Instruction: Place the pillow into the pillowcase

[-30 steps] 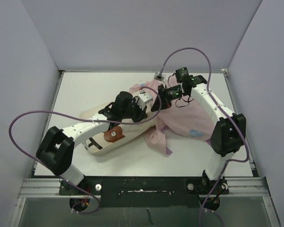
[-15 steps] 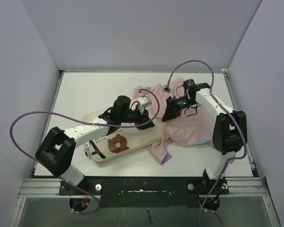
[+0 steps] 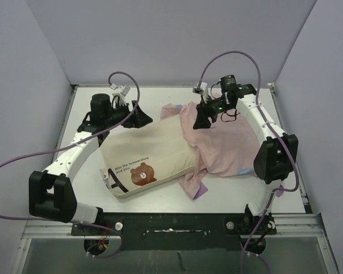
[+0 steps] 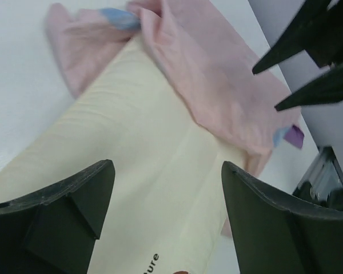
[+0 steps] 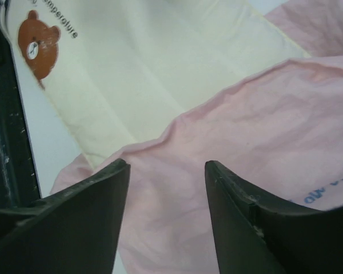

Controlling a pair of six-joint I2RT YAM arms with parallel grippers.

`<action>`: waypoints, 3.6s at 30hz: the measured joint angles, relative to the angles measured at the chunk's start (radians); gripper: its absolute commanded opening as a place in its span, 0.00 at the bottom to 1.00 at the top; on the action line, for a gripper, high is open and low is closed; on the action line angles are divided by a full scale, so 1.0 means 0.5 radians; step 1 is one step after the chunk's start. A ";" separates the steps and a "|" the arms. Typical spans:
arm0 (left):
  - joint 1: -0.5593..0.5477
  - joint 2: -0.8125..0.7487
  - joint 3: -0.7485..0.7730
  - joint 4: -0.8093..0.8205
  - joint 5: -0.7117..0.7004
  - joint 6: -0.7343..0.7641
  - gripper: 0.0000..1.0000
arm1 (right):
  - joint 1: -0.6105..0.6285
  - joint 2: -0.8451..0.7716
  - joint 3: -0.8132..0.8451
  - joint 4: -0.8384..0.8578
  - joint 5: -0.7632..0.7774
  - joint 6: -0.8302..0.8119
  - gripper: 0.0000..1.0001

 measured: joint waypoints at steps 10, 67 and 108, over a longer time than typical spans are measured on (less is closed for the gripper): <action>0.132 0.466 0.612 -0.739 -0.331 0.203 0.79 | 0.335 0.424 0.153 0.505 0.803 0.790 0.67; -0.156 0.256 -0.041 0.794 0.305 0.394 0.00 | 0.180 0.325 0.332 0.715 -0.301 0.852 0.00; -0.994 -0.326 -0.336 -0.003 -0.407 1.225 0.90 | 0.031 -0.489 -0.807 -0.012 0.056 -0.356 0.67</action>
